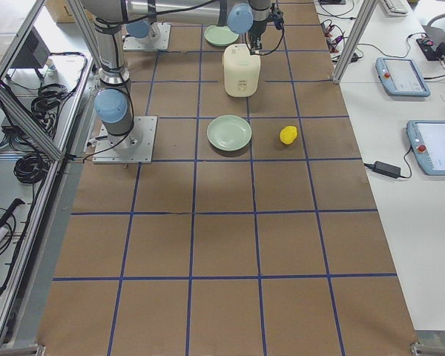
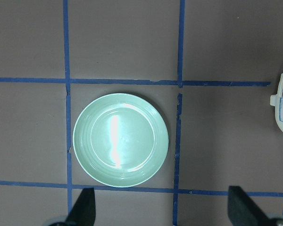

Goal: Press rice cooker button
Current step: 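Move the right gripper over the rice cooker's green lid button, then press down on the green lid button with the right gripper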

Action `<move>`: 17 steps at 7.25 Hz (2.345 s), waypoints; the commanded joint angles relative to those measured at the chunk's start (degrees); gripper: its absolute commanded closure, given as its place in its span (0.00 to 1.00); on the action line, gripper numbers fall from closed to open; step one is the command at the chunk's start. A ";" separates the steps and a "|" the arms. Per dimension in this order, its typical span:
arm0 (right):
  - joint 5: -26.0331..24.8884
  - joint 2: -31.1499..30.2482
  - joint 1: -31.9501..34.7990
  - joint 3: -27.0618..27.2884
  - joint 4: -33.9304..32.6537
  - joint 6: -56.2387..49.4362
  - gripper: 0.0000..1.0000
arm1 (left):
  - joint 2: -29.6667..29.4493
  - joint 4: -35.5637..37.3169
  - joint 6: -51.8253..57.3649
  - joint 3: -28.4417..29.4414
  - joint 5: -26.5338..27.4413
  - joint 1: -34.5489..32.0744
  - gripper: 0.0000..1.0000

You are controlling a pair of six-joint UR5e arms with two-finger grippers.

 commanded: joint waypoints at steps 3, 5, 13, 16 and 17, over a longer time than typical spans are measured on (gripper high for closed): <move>4.99 1.77 -0.13 1.12 -1.00 0.01 0.96 | 0.00 0.00 0.00 0.00 0.00 0.00 0.00; 5.00 1.42 -0.48 2.34 -0.55 -0.08 0.96 | 0.00 0.00 0.00 0.00 0.00 0.00 0.00; 8.42 -0.52 -0.48 4.81 0.59 2.11 0.96 | 0.00 0.00 0.00 0.00 0.00 0.00 0.00; 8.16 -0.17 -0.74 4.81 0.59 1.41 0.96 | 0.00 0.00 0.00 0.00 0.00 0.00 0.00; 7.64 -0.08 -0.92 4.81 0.59 1.32 0.96 | 0.00 0.00 0.00 0.00 0.00 0.00 0.00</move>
